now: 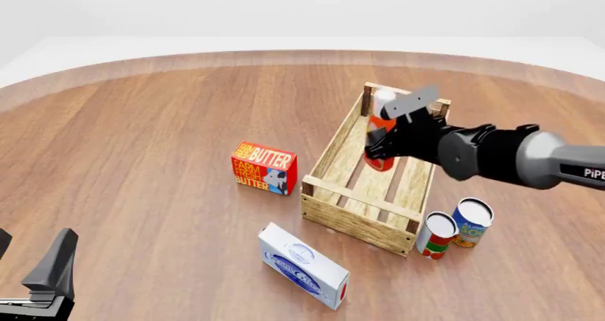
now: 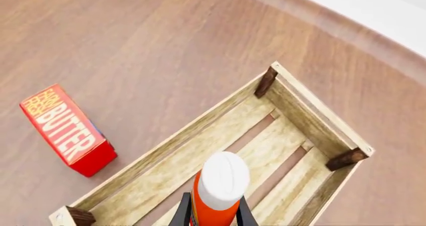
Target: Pick up the ketchup, and put it in the wooden tray.
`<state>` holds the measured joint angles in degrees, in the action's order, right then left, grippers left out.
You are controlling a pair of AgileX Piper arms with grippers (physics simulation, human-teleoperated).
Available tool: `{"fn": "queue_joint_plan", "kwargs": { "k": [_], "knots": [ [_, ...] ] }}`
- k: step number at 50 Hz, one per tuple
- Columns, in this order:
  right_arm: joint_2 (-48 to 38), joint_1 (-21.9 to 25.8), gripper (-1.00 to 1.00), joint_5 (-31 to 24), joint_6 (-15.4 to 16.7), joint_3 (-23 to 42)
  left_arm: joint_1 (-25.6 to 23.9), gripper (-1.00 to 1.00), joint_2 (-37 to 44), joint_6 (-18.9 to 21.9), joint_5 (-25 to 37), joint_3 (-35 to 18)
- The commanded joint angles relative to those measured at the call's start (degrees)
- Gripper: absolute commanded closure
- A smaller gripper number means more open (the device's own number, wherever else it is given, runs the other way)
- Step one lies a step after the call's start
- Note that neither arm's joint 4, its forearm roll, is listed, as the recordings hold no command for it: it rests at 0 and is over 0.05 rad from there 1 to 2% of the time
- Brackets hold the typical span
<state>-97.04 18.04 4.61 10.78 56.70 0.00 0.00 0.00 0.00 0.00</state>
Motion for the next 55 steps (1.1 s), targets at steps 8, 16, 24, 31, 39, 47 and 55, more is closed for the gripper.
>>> {"fn": "queue_joint_plan", "kwargs": {
  "k": [8, 16, 24, 31, 39, 47, 55],
  "knots": [
    [-1.2, 0.3, 1.0, 2.2, -1.5, -1.1, 0.0, -1.0, 0.0, 0.0, 0.0, 0.0],
    [-2.1, 0.2, 1.0, 2.8, -1.7, -1.2, 0.0, -1.0, 0.0, 0.0, 0.0, 0.0],
    [-3.0, 0.2, 1.0, 3.4, -1.7, -1.3, 0.0, -1.0, 0.0, 0.0, 0.0, 0.0],
    [-4.1, 0.1, 1.0, 3.9, -1.7, -1.2, 0.0, -1.0, 0.0, 0.0, 0.0, 0.0],
    [-4.7, -0.3, 1.0, 4.2, -1.4, -0.8, 0.0, -1.0, 0.0, 0.0, 0.0, 0.0],
    [-5.7, -0.4, 1.0, 5.0, -1.3, -1.0, 0.0, -1.0, 0.0, 0.0, 0.0, 0.0],
    [-6.6, -0.6, 1.0, 5.5, -1.5, -1.2, 0.0, -1.0, 0.0, 0.0, 0.0, 0.0]
  ]
}}
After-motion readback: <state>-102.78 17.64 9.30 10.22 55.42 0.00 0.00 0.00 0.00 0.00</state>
